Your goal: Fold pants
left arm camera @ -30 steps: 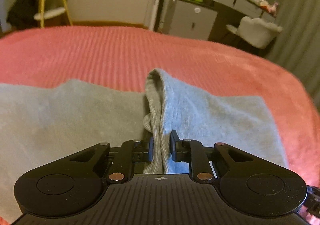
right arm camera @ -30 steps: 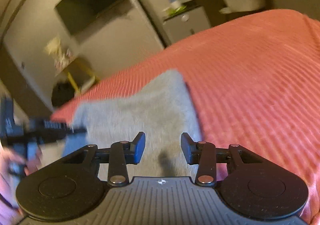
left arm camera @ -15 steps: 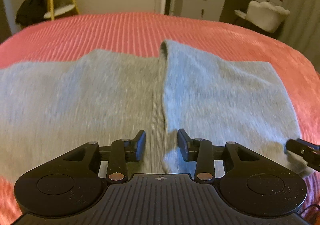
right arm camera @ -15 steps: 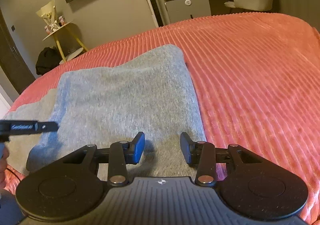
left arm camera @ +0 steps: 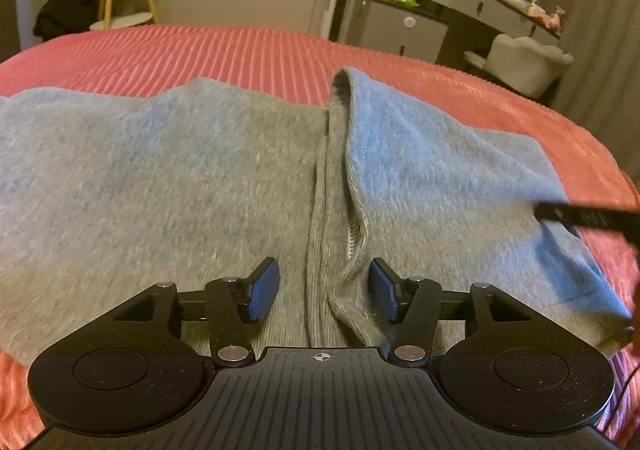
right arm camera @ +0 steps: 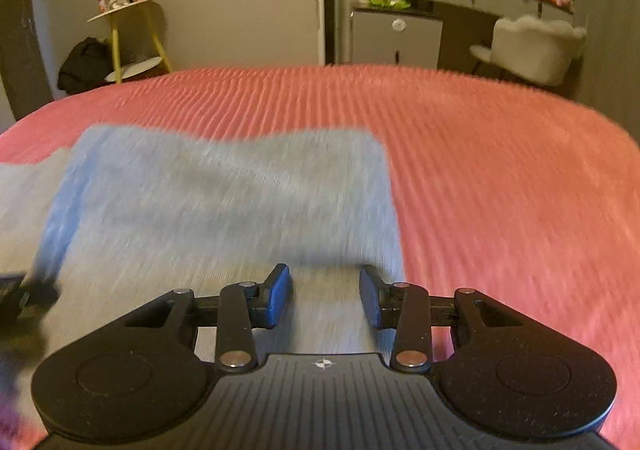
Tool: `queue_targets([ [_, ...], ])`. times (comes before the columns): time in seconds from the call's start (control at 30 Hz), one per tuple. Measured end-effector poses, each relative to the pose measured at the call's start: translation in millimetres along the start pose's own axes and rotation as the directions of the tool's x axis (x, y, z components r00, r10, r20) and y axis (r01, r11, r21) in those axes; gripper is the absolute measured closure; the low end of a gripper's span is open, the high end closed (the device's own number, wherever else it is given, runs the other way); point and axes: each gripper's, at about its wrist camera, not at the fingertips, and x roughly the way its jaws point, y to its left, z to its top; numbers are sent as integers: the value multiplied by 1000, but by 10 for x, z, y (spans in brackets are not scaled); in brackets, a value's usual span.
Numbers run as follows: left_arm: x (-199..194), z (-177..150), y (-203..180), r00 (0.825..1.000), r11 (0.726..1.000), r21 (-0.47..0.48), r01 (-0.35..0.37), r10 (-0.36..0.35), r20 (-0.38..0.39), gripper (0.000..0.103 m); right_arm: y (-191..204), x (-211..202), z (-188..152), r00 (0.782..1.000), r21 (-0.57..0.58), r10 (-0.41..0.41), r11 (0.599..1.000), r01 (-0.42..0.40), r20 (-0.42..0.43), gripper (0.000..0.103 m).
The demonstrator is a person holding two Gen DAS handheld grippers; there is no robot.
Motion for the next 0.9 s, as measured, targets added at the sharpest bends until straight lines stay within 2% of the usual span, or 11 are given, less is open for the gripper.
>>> queue_targets([
  [0.13, 30, -9, 13, 1000, 1000, 4, 15, -16, 16, 38, -28, 267, 266, 1000, 28, -22, 999, 22, 11, 66],
  [0.2, 44, -15, 4, 1000, 1000, 11, 18, -18, 22, 35, 23, 340, 340, 997, 5, -73, 997, 73, 27, 52],
  [0.3, 63, -10, 15, 999, 1000, 4, 27, -27, 25, 33, -12, 357, 305, 998, 44, -67, 997, 67, -2, 46],
  [0.4, 69, 3, 51, 999, 999, -21, 42, -41, 26, 33, -9, 96, 124, 999, 27, -53, 998, 53, 4, 41],
  [0.5, 77, 12, 66, 998, 998, -39, 50, -48, 31, 34, -47, -172, -206, 996, 44, -27, 999, 30, -81, 29],
  [0.57, 75, 16, 58, 998, 998, -37, 48, -47, 34, 34, -115, -371, -453, 993, 114, 6, 993, 8, -119, 26],
  [0.63, 66, 19, 53, 998, 998, -45, 50, -48, 44, 43, -184, -527, -640, 989, 201, 38, 980, -8, -143, 21],
  [0.7, 59, 28, 50, 997, 997, -55, 59, -56, 49, 54, -191, -684, -728, 993, 259, 40, 966, -11, -107, 21],
  [0.73, 57, 31, 46, 997, 996, -56, 69, -67, 50, 63, -166, -745, -716, 997, 245, 35, 969, -17, -70, 22],
  [0.83, 40, 23, 29, 995, 996, -43, 73, -71, 64, 75, -38, -922, -676, 995, 157, -2, 988, -13, 95, 27],
  [0.9, 25, 20, 17, 995, 997, -31, 77, -74, 71, 78, 84, -998, -692, 983, 79, -33, 997, 19, 182, 52],
])
